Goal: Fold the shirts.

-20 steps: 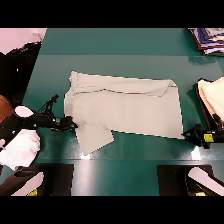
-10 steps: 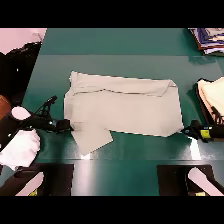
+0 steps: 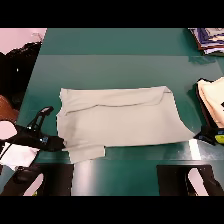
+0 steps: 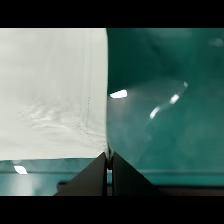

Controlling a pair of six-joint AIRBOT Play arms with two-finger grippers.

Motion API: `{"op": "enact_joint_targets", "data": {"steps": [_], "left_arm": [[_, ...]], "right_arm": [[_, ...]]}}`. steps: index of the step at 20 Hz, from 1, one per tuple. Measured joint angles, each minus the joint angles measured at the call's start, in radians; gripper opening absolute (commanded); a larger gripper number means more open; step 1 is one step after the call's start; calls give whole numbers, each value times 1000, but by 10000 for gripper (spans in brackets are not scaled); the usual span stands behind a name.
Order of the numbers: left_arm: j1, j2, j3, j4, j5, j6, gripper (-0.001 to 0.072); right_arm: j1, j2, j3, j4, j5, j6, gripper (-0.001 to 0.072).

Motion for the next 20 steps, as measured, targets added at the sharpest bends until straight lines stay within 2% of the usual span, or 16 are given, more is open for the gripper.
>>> {"op": "enact_joint_targets", "data": {"steps": [2, 6, 16, 20], "left_arm": [[-29, 14, 28, 0, -13, -29, 25], [-48, -39, 152, 58, 66, -48, 24], [-3, -558, 505, 153, 375, 0, 25], [0, -726, 626, 158, 455, 6, 25]], "right_arm": [[54, 25, 29, -35, 36, 29, 14], [185, -44, 169, -63, 42, 82, 14], [376, -579, 628, -71, -60, 132, 15], [385, -758, 795, 16, -80, 134, 15]]}}
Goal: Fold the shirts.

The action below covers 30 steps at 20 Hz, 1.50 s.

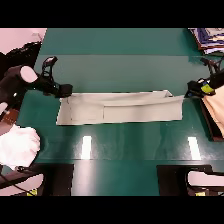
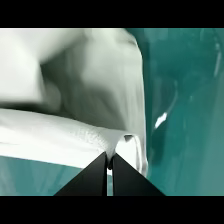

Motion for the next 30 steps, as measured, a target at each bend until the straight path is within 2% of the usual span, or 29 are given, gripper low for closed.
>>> {"op": "enact_joint_targets", "data": {"steps": [7, 8, 9, 10, 11, 14, 15, 16, 17, 18, 19, 20, 25, 28, 29, 30], "left_arm": [[0, -94, 85, 0, 114, 3, 32], [0, -97, 88, 0, 123, 2, 265], [0, -99, 90, 0, 133, -2, 596], [0, -101, 93, 0, 143, -8, 680], [0, -103, 96, 0, 144, -13, 640], [0, -103, 124, 0, 128, -20, 637], [0, -103, 137, 0, 113, -21, 550], [0, -103, 148, -1, 95, -23, 274], [0, -103, 157, -3, 72, -23, 45], [0, -103, 164, -7, 52, -19, 25], [0, -103, 168, -12, 35, -9, 25], [0, -103, 172, -23, 18, 0, 25], [-2, -105, 179, -108, -19, 27, 25], [-2, -106, 179, -138, -28, 31, 25], [-2, -106, 179, -148, -31, 33, 25], [-3, -106, 179, -159, -35, 34, 25]], "right_arm": [[8, -203, 224, 98, -9, 2, 21], [3, -218, 242, 121, -16, 2, 144], [-4, -229, 256, 141, -27, 2, 393], [-16, -237, 266, 166, -41, 2, 455], [-28, -243, 273, 193, -49, -2, 456], [-82, -253, 285, 254, -45, -40, 455], [-102, -254, 284, 264, -27, -58, 456], [-124, -255, 278, 276, -5, -76, 456], [-143, -256, 265, 281, 12, -91, 456], [-166, -257, 243, 285, 27, -107, 473], [-185, -257, 216, 289, 38, -119, 547], [-204, -257, 179, 292, 43, -136, 581], [-244, -267, -14, 315, 19, -224, 570], [-233, -304, -71, 391, 19, -275, 569], [-222, -320, -76, 418, 26, -284, 539], [-209, -333, -76, 425, 25, -292, 474]]}}
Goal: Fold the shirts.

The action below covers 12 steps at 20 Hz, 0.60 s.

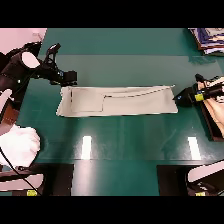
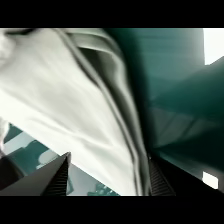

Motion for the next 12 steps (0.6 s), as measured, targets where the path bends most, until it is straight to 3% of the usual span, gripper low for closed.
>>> {"op": "enact_joint_targets", "data": {"steps": [2, 4, 5, 12], "left_arm": [[0, -5, 0, -29, -5, 0, 25], [-7, -18, 0, -62, -8, 2, 24], [-19, -27, 0, -77, -8, 2, 24], [-210, -177, 78, -119, 57, 5, 24]], "right_arm": [[31, -26, 12, 13, -11, -9, 328], [59, -41, 34, 6, -36, -18, 57], [70, -47, 47, 3, -46, -26, 16], [98, 46, 92, 18, -5, -37, 15]]}}
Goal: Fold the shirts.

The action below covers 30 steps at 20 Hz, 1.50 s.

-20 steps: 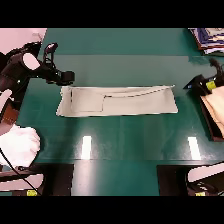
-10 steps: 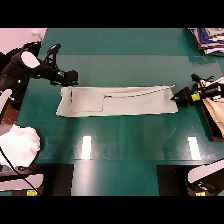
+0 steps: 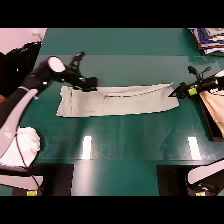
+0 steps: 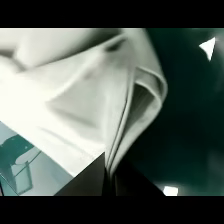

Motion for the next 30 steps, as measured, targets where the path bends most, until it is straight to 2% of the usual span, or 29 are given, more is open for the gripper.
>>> {"op": "enact_joint_targets", "data": {"steps": [8, 18, 25, 30], "left_arm": [[-191, -272, 233, -17, 26, -7, 24], [-232, -352, 273, -36, 35, -12, 24], [-158, -295, 283, -22, 0, -11, 24], [26, -133, 298, 79, -43, 3, 25]], "right_arm": [[112, 255, 68, 127, -5, 58, 15], [372, 300, 306, 178, -50, 107, 14], [518, 296, 327, 182, -140, 80, 15], [669, 230, 329, 224, -223, 31, 16]]}}
